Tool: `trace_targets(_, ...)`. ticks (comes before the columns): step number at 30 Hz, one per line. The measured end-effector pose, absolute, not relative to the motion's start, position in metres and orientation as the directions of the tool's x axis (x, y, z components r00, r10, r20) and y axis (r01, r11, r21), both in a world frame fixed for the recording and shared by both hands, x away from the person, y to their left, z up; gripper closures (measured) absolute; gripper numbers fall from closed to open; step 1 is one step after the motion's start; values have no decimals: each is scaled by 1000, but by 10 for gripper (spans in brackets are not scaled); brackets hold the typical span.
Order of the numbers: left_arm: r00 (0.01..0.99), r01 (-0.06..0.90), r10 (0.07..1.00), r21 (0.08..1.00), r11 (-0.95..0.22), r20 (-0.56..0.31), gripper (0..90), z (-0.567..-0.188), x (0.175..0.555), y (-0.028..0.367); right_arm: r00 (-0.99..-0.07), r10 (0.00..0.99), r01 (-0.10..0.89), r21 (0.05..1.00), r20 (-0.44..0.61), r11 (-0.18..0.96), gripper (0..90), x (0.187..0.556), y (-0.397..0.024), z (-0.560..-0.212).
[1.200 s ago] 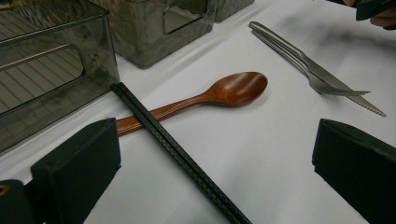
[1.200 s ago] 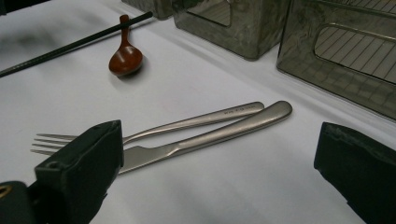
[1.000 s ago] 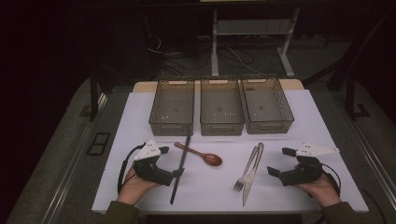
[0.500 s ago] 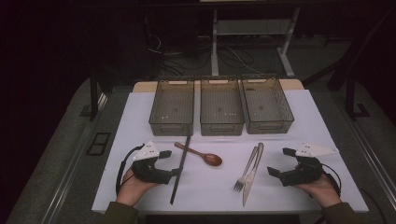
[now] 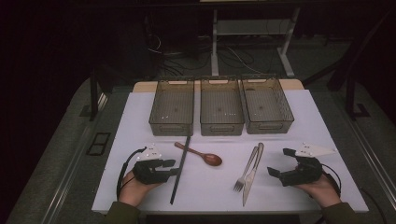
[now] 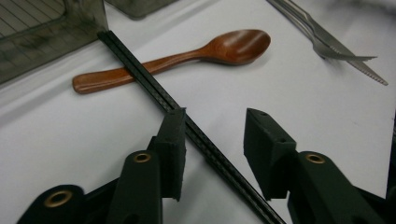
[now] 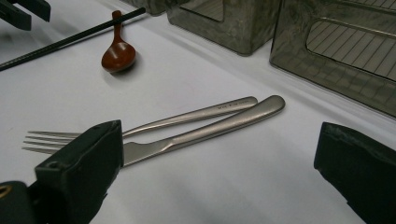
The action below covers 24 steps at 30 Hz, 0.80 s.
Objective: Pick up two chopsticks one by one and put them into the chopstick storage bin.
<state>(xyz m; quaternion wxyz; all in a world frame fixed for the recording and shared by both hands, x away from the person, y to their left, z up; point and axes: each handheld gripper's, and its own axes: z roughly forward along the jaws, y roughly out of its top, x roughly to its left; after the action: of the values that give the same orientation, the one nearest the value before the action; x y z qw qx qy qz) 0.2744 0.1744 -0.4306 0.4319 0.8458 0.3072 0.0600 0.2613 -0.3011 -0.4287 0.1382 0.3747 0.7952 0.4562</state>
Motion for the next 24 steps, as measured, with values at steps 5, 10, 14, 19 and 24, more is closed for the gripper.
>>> trace_targets(5, 810, 471, 565, 750, -465, -158, 672, -435, 276, 169, -680, 722, 471, 829, 124, 302, 9, 261, -301, -429)
trace_targets(10, 800, 490, 577, 735, -468, -166, 718, -438, 277, 168, -679, 723, 472, 829, 124, 302, 9, 261, -301, -429)
trace_targets(14, 797, 497, 580, 725, -476, -166, 731, -439, 278, 169, -679, 724, 472, 829, 123, 302, 9, 261, -301, -429)
trace_targets(19, 794, 504, 584, 720, -477, -168, 745, -441, 278, 168, -678, 725, 472, 829, 122, 301, 10, 261, -302, -429)
trace_targets(24, 790, 513, 589, 713, -479, -173, 746, -442, 279, 167, -680, 724, 470, 829, 121, 303, 10, 261, -302, -429)
